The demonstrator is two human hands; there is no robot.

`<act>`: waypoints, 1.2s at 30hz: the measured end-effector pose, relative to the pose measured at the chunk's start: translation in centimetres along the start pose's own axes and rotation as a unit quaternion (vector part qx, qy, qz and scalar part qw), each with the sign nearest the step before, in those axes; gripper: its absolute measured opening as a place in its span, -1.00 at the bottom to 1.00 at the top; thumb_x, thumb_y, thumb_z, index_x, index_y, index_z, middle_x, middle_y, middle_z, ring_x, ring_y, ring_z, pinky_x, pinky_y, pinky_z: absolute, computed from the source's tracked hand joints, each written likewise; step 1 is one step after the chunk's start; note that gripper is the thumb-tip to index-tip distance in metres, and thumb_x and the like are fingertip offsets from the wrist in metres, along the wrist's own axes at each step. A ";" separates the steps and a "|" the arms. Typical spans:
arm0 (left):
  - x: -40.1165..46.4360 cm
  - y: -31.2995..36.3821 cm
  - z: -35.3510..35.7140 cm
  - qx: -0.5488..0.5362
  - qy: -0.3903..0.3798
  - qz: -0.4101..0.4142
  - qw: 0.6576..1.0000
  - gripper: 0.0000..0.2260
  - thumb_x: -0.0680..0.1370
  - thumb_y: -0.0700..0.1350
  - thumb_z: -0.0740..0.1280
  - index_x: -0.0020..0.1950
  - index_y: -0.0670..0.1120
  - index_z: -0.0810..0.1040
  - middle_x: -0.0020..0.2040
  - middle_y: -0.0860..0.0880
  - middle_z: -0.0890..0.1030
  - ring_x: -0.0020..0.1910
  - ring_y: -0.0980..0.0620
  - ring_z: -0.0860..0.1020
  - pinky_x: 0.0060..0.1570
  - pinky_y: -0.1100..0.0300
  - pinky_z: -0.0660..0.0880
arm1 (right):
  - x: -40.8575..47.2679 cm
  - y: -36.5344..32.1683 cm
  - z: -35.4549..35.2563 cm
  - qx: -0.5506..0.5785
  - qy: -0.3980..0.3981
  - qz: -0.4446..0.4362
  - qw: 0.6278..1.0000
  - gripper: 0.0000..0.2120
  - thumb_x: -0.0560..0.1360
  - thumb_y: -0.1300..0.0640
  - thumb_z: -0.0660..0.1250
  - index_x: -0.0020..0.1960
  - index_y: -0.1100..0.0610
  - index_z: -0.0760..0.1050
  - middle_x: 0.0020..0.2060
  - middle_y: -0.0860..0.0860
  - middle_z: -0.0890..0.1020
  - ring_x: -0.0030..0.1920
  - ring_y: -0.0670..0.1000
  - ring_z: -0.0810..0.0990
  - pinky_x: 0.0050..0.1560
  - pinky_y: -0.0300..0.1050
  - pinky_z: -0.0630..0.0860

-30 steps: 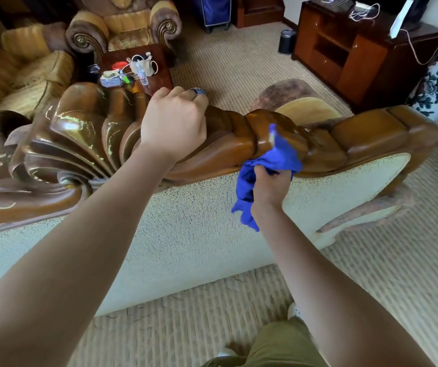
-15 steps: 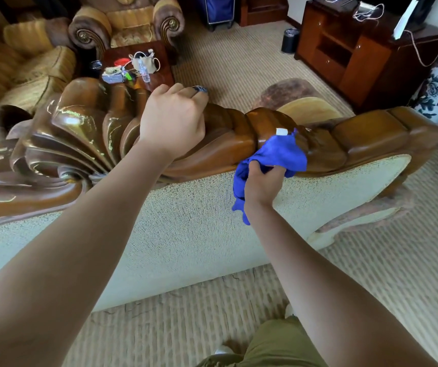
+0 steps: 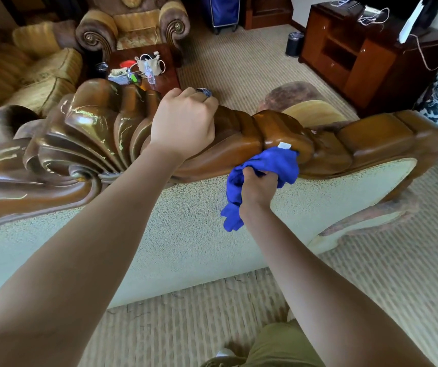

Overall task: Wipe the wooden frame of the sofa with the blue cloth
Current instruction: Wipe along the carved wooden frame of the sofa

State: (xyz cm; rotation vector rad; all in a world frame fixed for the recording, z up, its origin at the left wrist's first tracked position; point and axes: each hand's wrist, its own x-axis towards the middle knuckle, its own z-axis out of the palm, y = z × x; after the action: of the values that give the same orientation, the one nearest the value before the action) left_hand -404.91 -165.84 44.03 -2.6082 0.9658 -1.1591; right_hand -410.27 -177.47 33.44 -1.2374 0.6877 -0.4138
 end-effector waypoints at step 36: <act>-0.1 -0.6 -1.7 -0.149 0.054 0.000 0.987 -0.85 0.36 -0.28 0.17 -0.28 -0.20 0.53 -0.37 -0.12 0.54 -0.33 -0.16 0.52 -0.35 0.09 0.44 | -2.3 3.0 2.8 -0.285 -0.043 -0.520 0.804 -0.73 0.49 0.12 0.22 -0.02 0.29 0.58 -0.19 0.18 0.62 -0.11 0.14 0.49 -0.06 -0.07 0.39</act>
State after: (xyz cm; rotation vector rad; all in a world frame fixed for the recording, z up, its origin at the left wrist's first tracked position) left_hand -405.83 -165.13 45.35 -2.7930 1.2484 -1.2538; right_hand -410.26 -173.16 31.58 -2.1657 -0.0508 -1.0946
